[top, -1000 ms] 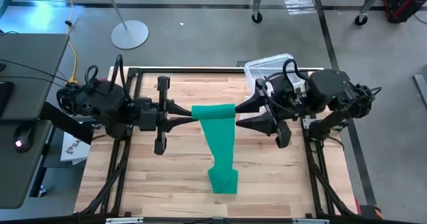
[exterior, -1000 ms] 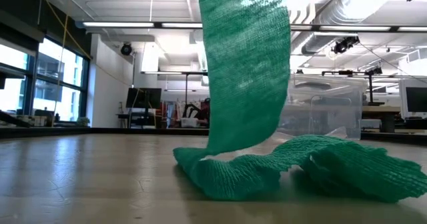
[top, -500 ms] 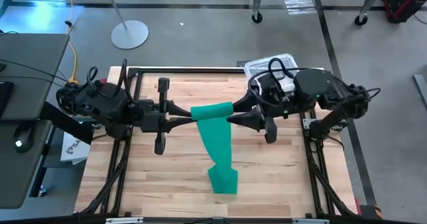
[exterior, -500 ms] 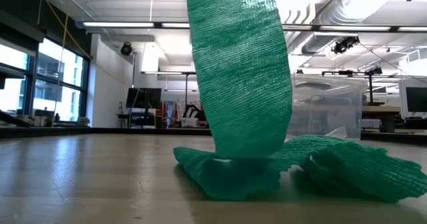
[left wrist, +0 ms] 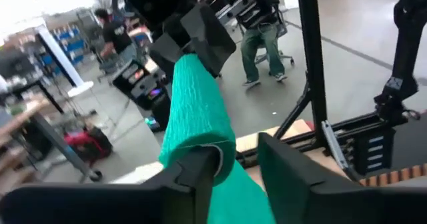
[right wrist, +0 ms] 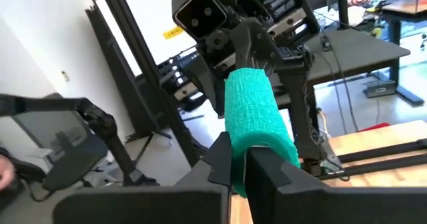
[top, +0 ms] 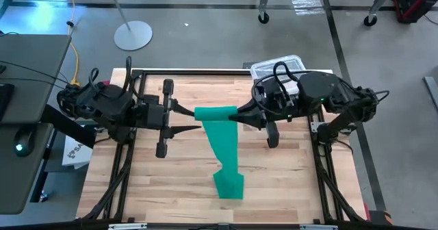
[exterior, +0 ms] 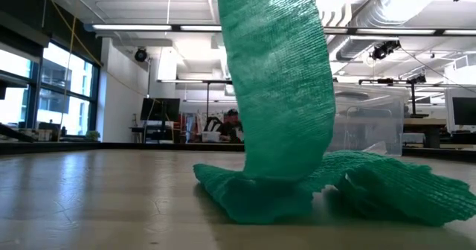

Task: Roll bandage
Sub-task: Roll the green bandage

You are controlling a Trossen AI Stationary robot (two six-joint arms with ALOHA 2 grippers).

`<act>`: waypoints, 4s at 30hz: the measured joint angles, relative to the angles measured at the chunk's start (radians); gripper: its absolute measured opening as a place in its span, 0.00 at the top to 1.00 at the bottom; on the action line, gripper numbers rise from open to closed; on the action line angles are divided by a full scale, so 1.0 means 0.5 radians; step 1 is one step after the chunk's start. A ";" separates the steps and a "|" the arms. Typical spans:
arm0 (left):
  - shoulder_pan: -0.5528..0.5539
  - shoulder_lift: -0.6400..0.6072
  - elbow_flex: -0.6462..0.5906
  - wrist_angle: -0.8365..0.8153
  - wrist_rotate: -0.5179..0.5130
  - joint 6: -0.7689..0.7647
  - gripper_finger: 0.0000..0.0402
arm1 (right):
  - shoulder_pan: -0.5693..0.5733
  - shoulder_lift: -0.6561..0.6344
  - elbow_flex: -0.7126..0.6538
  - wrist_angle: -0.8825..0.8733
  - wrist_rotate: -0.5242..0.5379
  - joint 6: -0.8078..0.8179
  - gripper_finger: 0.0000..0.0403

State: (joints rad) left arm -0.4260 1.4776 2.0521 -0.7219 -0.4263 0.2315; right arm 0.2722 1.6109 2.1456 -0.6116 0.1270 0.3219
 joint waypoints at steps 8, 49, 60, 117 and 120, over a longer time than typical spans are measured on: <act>-0.006 -0.119 -0.004 -0.079 0.012 -0.450 0.58 | 0.005 0.001 -0.002 0.001 0.006 -0.266 0.99; 0.123 0.029 0.001 0.245 0.172 -1.841 0.59 | 0.333 -0.009 0.000 -0.081 0.652 -1.753 1.00; 0.190 0.091 0.005 0.297 0.238 -1.748 0.79 | 0.336 -0.013 0.002 -0.120 0.645 -1.685 1.00; -0.081 0.021 0.000 -0.095 -0.157 1.023 0.99 | 0.376 -0.110 0.000 -0.474 0.446 -0.057 0.56; -0.112 0.021 0.000 -0.086 -0.271 1.133 0.99 | 0.377 -0.029 -0.001 -0.474 0.443 -0.026 0.56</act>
State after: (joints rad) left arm -0.4820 1.4879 2.0521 -0.7650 -0.5618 0.7977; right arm 0.4609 1.5964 2.1452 -0.8486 0.3487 0.3088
